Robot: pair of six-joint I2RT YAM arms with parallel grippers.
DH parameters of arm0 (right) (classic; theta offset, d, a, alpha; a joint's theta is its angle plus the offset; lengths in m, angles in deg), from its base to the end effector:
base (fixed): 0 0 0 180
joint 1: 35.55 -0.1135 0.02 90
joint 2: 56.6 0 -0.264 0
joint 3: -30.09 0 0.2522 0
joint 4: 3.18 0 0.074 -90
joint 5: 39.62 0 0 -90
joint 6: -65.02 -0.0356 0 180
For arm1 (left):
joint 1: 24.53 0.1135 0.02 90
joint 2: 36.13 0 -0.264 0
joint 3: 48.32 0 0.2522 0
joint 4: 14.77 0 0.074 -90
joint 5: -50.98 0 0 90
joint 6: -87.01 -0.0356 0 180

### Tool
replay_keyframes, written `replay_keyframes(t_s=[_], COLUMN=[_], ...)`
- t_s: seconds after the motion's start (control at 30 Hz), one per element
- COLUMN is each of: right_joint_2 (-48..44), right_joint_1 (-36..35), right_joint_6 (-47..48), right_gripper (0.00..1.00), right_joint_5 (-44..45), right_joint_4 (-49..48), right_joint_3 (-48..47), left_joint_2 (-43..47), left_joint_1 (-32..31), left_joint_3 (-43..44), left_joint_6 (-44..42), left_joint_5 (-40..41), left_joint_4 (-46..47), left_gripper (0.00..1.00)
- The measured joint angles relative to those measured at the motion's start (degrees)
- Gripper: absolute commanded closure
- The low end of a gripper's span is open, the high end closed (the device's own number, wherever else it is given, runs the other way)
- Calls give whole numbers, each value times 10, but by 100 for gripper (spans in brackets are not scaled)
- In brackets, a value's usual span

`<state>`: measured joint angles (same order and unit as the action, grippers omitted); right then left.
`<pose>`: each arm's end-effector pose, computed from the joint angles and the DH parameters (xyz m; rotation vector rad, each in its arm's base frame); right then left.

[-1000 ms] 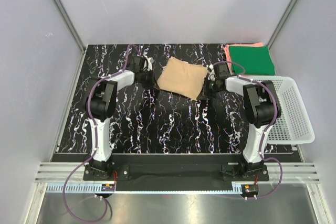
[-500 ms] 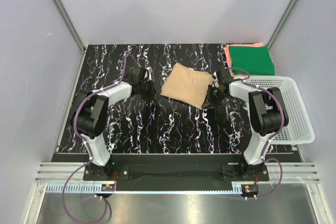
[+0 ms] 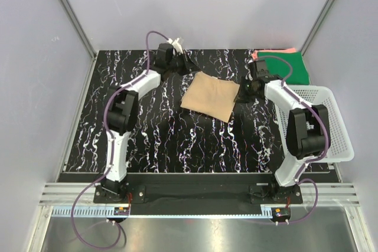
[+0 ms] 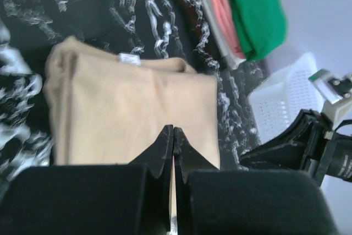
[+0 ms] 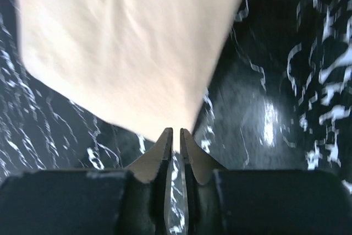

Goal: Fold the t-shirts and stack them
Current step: Fold the tshirt

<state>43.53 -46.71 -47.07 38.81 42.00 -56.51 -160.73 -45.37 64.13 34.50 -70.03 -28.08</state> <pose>0.3598 0.0783 0.2213 0.1766 2.6319 0.4672 0.4709 -0.1989 0.2328 0.0606 2.1531 -1.1668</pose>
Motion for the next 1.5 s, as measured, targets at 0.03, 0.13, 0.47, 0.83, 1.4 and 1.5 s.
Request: replay_keyframes(t_s=[0.03,0.13,0.47,0.83,1.4,1.5], right_joint_2=[1,15,177,260,261,256], right_joint_1=[1,5,50,82,92,93], right_joint_6=[0,-1,-3,-20,-37,-38], right_gripper=[84,83,82,78,60,52], right_joint_5=[0,-6,-45,-65,-96,-108], right_joint_4=[-14,-47,-99,-139,-154,-153], right_joint_3=[-6,-27,-146,-179,-180,-179], left_joint_2=[-24,-92,-217,-230,-252,-244], left_joint_1=[2,5,-2,11,28,36], left_joint_3=[4,1,83,113,129,123], left_joint_6=[28,113,182,148,150,148], left_joint_5=[-13,-33,-24,13,-2,-17], left_joint_4=[40,153,201,166,153,153], left_gripper=[98,99,96,94,89,86])
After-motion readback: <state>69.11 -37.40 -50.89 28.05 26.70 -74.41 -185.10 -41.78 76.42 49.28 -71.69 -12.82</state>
